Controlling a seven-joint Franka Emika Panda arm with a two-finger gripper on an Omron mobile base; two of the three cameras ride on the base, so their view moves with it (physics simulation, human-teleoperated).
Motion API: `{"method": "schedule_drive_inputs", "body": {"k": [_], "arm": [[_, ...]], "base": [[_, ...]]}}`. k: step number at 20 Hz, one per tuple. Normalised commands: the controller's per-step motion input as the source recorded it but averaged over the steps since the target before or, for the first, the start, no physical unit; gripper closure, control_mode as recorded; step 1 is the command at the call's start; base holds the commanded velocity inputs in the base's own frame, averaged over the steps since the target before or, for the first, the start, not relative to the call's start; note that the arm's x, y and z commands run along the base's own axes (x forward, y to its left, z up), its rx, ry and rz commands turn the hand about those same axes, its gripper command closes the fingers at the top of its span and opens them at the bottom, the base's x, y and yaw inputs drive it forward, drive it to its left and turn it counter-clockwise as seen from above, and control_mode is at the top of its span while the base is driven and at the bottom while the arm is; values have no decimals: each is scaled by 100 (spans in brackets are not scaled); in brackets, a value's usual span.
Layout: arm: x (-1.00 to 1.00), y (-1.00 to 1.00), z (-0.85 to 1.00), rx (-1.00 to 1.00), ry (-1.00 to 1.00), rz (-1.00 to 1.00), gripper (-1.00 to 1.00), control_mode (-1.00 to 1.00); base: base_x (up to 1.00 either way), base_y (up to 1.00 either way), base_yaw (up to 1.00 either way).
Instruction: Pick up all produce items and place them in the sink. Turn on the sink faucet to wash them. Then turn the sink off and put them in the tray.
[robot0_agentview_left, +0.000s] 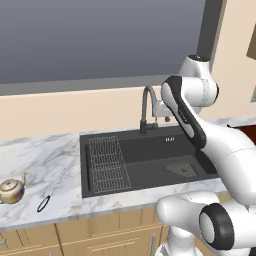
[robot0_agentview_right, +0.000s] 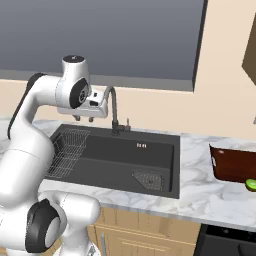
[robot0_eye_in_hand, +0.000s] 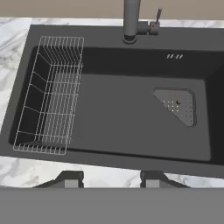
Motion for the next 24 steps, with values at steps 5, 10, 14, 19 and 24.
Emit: {"method": "schedule_drive_inputs", "body": {"k": [5, 10, 14, 19, 24], "arm": [[0, -28, -10, 1, 0, 0, -100, -100], [0, -58, -14, 6, 0, 0, -100, -100], [0, -48, -12, 4, 0, 0, -100, -100], [0, -45, -6, 4, 0, 0, -100, -100], [1, -10, 0, 1, 0, 0, -100, -100]], "base": [[0, 0, 0], [0, 0, 0], [0, 0, 0], [0, 0, 0], [0, 0, 0]]}}
